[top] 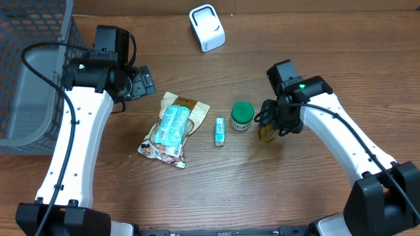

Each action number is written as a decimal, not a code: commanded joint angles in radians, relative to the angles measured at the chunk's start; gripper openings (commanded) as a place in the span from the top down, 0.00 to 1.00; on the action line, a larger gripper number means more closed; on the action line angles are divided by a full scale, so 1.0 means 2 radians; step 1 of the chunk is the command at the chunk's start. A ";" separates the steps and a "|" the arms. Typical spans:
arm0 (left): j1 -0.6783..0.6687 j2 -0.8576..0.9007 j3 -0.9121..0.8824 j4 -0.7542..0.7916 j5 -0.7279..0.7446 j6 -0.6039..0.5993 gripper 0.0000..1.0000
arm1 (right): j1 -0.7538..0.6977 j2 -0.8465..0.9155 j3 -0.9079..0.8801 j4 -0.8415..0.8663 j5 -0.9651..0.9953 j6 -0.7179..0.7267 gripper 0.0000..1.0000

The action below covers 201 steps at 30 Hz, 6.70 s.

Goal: Scan the item barcode
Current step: 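Close the right gripper around the Vim bottle neck, then lift the Vim bottle and tilt it sideways with the right gripper, then carry the Vim bottle up to the white scanner with the right gripper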

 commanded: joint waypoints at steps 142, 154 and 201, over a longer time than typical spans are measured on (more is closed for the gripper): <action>0.001 0.000 0.009 0.001 0.001 0.009 0.00 | -0.125 -0.116 0.002 -0.273 -0.666 -0.488 0.76; 0.001 0.000 0.009 0.001 0.001 0.009 0.00 | -0.125 -0.115 0.002 -0.241 -0.666 -0.486 0.76; 0.001 0.000 0.009 0.001 0.001 0.009 0.00 | -0.125 -0.115 0.006 0.011 -0.416 -0.079 0.79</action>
